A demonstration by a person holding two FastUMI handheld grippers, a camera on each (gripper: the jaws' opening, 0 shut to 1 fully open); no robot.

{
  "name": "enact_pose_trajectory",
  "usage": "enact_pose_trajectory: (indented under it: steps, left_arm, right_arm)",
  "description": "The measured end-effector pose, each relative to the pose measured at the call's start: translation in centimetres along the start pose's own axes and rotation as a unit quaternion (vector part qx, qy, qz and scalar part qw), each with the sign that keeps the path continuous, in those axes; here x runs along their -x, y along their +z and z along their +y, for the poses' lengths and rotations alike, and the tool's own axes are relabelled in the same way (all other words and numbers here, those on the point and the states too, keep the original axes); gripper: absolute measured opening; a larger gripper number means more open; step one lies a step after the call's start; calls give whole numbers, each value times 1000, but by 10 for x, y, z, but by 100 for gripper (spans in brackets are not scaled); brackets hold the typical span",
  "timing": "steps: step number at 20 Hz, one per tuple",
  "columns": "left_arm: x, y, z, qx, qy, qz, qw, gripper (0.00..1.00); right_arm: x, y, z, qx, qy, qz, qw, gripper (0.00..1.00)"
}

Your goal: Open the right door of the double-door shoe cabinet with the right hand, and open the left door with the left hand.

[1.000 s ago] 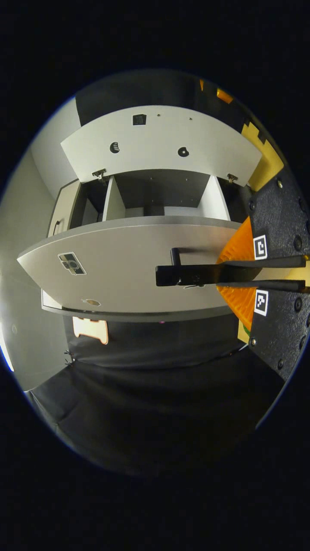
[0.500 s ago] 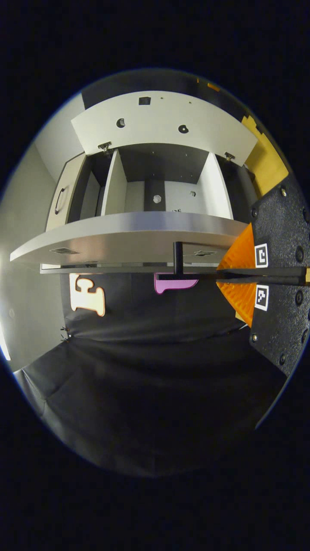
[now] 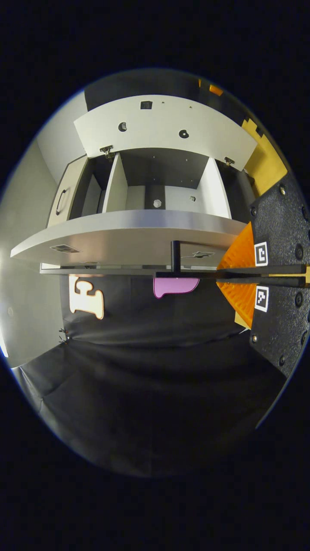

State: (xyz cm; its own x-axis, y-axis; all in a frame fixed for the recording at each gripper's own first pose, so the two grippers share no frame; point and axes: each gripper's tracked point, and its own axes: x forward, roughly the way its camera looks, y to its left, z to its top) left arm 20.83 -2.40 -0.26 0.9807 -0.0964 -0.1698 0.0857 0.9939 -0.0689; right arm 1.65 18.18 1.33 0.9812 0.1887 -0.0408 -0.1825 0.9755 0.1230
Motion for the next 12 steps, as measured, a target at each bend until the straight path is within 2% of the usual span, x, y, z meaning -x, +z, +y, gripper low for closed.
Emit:
enact_pose_trajectory:
  steps: [2,3,4,5,6,7,8,10,12]
  left_arm:
    - [6,4,-1,6,4,-13,1000,6]
    - [8,6,2,4,11,-20,1000,5]
    - [10,9,5,5,20,-29,999,18]
    - [14,10,7,4,28,-31,999,26]
    - [17,13,12,4,45,-38,998,48]
    - [21,11,15,0,60,-35,998,58]
    - [24,8,13,-3,61,-30,998,80]
    - [30,6,9,-16,65,-24,997,81]
    - [35,4,4,-25,60,-23,998,86]
  right_arm:
    - [-1,0,-2,-2,0,0,1000,98]
    - [-1,-1,-4,-4,-2,1,1000,98]
    - [-1,-1,-5,-4,-3,2,1000,98]
    - [-1,-1,-6,-4,-4,3,1000,98]
    - [-1,0,-7,-4,-6,3,1000,98]
    - [-2,0,-8,-4,-6,2,1000,94]
    - [-2,1,-9,-5,-6,1,1000,98]
    - [1,2,-8,-5,-5,-2,1000,98]
    - [4,4,-8,-4,-5,-5,1000,98]
